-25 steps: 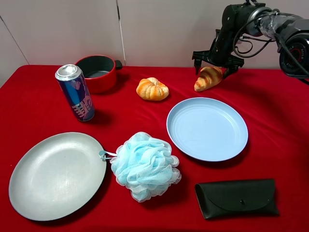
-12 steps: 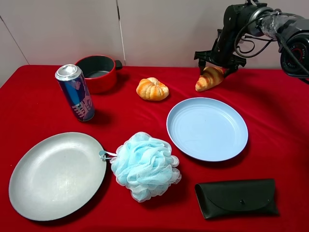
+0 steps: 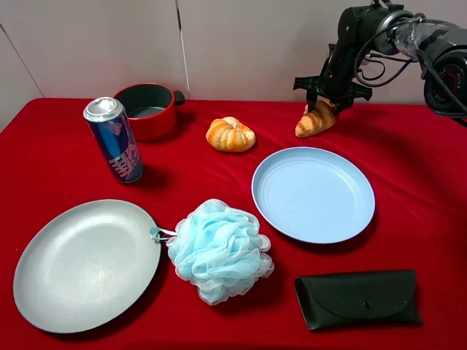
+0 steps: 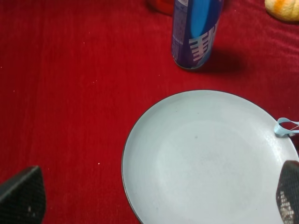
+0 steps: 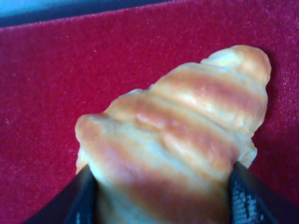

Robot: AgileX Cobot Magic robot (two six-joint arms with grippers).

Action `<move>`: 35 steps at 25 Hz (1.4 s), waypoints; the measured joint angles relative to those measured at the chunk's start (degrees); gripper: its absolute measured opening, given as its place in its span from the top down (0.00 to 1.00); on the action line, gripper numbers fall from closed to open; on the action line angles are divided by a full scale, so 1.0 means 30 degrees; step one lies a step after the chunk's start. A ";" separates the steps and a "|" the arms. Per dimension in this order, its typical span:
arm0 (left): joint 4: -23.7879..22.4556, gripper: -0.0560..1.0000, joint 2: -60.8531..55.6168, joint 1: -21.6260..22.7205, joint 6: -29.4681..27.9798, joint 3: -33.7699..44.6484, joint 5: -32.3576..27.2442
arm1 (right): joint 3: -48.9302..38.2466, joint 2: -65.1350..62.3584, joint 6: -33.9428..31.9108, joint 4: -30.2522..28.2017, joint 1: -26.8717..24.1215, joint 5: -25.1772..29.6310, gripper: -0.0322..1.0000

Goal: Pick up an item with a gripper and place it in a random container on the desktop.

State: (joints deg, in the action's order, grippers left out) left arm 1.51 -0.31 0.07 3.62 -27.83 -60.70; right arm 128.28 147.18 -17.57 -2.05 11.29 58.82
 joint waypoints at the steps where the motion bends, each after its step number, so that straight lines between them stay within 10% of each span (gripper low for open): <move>1: 0.0000 0.00 0.0000 0.0000 0.0000 0.0000 0.0000 | 0.0000 0.0000 0.0000 0.0000 0.0000 0.0000 0.58; 35: 0.0000 0.00 0.0000 0.0000 0.0000 0.0000 0.0000 | 0.2383 -0.1124 0.0412 0.0032 0.0020 0.3592 0.58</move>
State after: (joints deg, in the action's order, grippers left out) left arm 1.51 -0.31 0.07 3.62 -27.83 -60.70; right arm 135.43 143.81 -16.33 -1.96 11.35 69.60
